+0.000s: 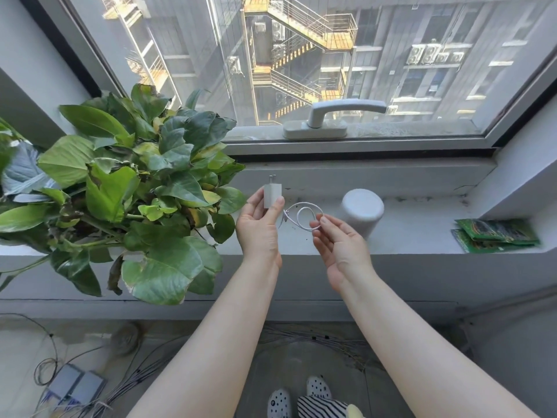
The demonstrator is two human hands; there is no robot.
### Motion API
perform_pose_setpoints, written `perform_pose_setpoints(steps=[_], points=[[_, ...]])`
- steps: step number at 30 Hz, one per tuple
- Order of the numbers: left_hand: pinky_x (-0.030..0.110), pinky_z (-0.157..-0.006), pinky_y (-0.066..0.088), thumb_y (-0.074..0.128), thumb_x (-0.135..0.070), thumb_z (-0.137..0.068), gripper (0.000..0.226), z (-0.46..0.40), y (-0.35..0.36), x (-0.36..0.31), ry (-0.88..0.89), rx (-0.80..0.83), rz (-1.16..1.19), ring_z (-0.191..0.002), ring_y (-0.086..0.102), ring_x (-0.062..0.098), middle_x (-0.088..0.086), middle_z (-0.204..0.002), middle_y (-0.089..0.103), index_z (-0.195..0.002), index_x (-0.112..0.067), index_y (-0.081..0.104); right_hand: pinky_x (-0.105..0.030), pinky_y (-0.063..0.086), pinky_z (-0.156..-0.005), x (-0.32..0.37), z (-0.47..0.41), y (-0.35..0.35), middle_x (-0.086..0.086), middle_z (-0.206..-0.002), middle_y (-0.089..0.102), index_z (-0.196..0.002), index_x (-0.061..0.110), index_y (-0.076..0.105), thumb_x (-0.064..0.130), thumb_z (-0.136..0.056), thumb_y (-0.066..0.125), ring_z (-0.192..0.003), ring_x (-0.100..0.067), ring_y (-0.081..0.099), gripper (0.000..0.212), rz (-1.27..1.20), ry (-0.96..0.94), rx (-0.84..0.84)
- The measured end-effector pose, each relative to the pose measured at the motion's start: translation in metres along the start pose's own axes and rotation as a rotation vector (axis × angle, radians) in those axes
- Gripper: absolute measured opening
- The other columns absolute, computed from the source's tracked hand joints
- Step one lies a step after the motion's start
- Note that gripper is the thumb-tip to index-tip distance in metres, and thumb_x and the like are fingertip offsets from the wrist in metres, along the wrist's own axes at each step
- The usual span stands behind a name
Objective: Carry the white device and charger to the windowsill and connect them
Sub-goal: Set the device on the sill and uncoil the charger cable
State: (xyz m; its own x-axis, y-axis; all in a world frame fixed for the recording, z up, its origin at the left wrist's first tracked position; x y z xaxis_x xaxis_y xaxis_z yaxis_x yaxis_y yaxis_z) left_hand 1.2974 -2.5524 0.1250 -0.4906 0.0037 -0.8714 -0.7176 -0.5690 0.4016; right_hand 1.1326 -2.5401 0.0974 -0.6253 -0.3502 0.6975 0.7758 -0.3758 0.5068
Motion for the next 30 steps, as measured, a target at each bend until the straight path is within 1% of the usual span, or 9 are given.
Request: perform_pose_setpoints(steps=[4,8,10,13,17,19,22,26,30], points=[[0.009,-0.067,0.049,0.071,-0.003,-0.078,0.038,-0.007,-0.003,0.007,0.055,-0.032,-0.114,-0.079,0.067,-0.001,-0.004,-0.097,0.069,-0.114,-0.012,0.061,-0.016,0.053,-0.057,-0.002,-0.012,-0.003,-0.006,-0.070,0.068,-0.088,0.005,0.067,0.005,-0.088,0.062,-0.056,-0.008,0.062,0.005,0.155,-0.095,-0.040],[0.012,-0.067,0.050,0.076,-0.017,-0.073,0.032,-0.019,-0.010,0.024,0.079,-0.098,-0.377,-0.084,0.067,0.009,0.001,-0.100,0.070,-0.101,-0.026,0.064,-0.020,0.055,-0.057,0.000,-0.021,-0.006,-0.010,-0.067,0.064,-0.083,0.006,0.066,0.006,-0.088,0.061,-0.056,-0.014,0.062,0.007,0.424,-0.213,-0.080],[0.021,-0.073,0.054,0.077,-0.024,-0.070,0.032,-0.025,-0.011,0.030,0.107,-0.109,-0.533,-0.081,0.067,0.010,0.004,-0.105,0.067,-0.098,-0.032,0.063,-0.024,0.057,-0.058,0.002,-0.024,-0.008,-0.009,-0.064,0.065,-0.083,0.006,0.067,0.008,-0.089,0.061,-0.055,-0.017,0.063,0.008,0.560,-0.273,-0.102],[0.030,-0.083,0.052,0.078,-0.026,-0.068,0.036,-0.027,-0.010,0.033,0.159,-0.136,-0.694,-0.082,0.063,0.012,0.000,-0.105,0.060,-0.102,-0.023,0.064,-0.032,0.058,-0.059,0.005,-0.029,-0.010,-0.004,-0.061,0.065,-0.075,0.014,0.064,0.012,-0.089,0.060,-0.054,-0.016,0.064,0.014,0.736,-0.335,-0.129],[0.020,-0.076,0.044,0.078,-0.025,-0.071,0.038,-0.026,-0.008,0.032,0.212,-0.156,-0.785,-0.080,0.058,0.011,-0.004,-0.102,0.052,-0.105,-0.017,0.064,-0.033,0.053,-0.059,0.004,-0.034,-0.012,-0.003,-0.063,0.065,-0.078,0.008,0.061,0.016,-0.091,0.056,-0.055,-0.014,0.062,0.016,0.900,-0.348,-0.150],[0.019,-0.074,0.041,0.077,-0.027,-0.071,0.038,-0.028,-0.007,0.033,0.235,-0.153,-0.831,-0.080,0.056,0.011,-0.005,-0.100,0.050,-0.106,-0.018,0.063,-0.029,0.049,-0.060,0.002,-0.035,-0.012,-0.002,-0.062,0.063,-0.078,0.010,0.060,0.017,-0.091,0.055,-0.058,-0.017,0.061,0.016,0.957,-0.346,-0.148],[0.019,-0.072,0.039,0.077,-0.028,-0.072,0.037,-0.030,-0.005,0.035,0.250,-0.146,-0.872,-0.080,0.056,0.012,-0.007,-0.098,0.048,-0.104,-0.018,0.063,-0.033,0.050,-0.062,-0.002,-0.038,-0.011,-0.002,-0.063,0.063,-0.079,0.009,0.060,0.017,-0.091,0.056,-0.060,-0.022,0.062,0.016,0.985,-0.350,-0.136],[0.022,-0.077,0.044,0.075,-0.026,-0.074,0.037,-0.035,-0.009,0.032,0.251,-0.196,-0.792,-0.081,0.056,0.011,-0.005,-0.100,0.049,-0.107,-0.017,0.062,-0.038,0.052,-0.066,-0.006,-0.042,-0.009,-0.007,-0.069,0.066,-0.082,0.007,0.061,0.019,-0.091,0.056,-0.067,-0.028,0.064,0.016,0.999,-0.362,-0.133],[0.019,-0.076,0.040,0.075,-0.023,-0.074,0.037,-0.043,-0.016,0.026,0.243,-0.223,-0.751,-0.080,0.055,0.010,-0.005,-0.101,0.049,-0.108,-0.014,0.063,-0.038,0.052,-0.066,-0.006,-0.045,-0.010,-0.006,-0.068,0.065,-0.082,0.008,0.061,0.019,-0.091,0.055,-0.066,-0.028,0.064,0.016,1.006,-0.370,-0.143]])
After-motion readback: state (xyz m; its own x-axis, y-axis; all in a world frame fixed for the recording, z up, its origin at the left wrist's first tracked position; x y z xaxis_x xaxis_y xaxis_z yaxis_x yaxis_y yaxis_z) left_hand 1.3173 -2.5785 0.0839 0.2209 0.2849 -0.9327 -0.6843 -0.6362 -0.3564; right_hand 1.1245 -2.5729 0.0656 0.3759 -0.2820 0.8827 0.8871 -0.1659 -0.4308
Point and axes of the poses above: each hand's wrist, its own z-axis away from the middle knuckle, its own y-axis out of the palm, x = y × z, the point moved 9 cm from there along -z, towards the middle knuckle
